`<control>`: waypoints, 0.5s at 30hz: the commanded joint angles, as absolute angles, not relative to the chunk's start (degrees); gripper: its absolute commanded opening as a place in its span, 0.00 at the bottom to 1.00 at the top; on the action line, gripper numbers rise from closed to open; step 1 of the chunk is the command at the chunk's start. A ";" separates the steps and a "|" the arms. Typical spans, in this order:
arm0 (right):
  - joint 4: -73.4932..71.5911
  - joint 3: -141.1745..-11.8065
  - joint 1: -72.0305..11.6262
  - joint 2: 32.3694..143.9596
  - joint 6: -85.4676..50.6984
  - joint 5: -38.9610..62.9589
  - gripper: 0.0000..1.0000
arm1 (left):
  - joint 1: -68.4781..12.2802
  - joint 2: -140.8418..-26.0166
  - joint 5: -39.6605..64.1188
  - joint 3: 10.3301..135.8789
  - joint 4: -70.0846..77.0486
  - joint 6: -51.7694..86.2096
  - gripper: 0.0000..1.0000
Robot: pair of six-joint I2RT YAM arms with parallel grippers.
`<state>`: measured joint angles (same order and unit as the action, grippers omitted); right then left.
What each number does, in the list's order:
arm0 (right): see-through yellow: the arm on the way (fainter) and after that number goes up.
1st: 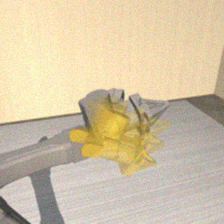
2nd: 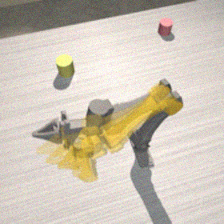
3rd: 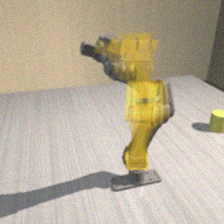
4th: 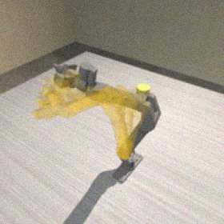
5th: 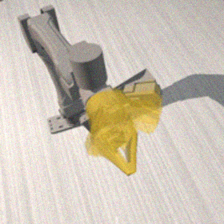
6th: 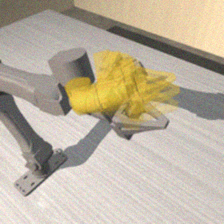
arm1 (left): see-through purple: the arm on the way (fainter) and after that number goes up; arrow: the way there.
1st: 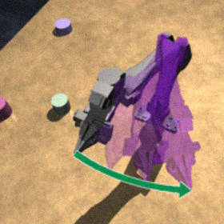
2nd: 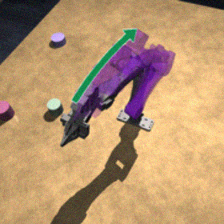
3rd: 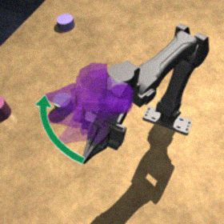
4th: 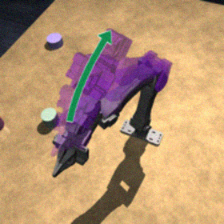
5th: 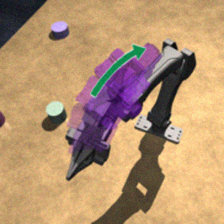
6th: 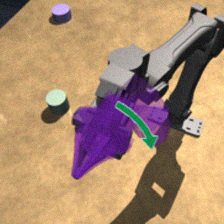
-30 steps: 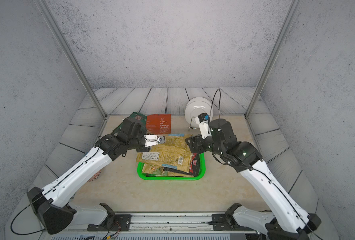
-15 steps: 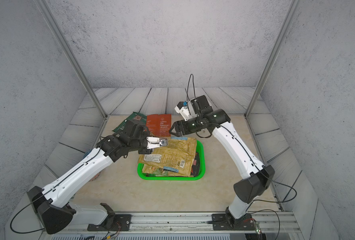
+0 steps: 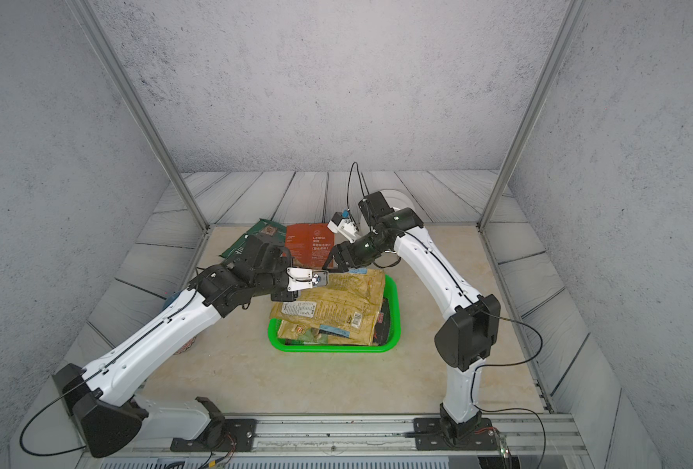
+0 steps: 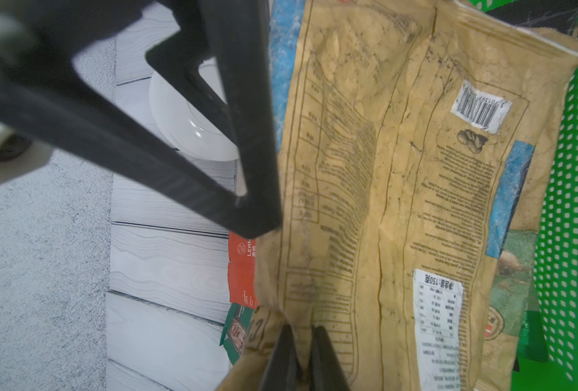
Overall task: Put the potato chips into the basket
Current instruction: Pick up the potato chip from the center of the board.
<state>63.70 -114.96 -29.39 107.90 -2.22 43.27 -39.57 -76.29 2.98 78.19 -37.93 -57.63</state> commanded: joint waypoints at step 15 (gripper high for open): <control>69.30 -113.04 -29.09 108.90 5.88 52.12 0.67 | -40.01 -74.71 1.42 77.78 -33.25 -56.42 0.00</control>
<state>66.43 -113.97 -29.21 108.44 3.64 49.78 -39.68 -76.29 2.52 77.78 -36.97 -57.41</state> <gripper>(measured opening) 0.671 0.101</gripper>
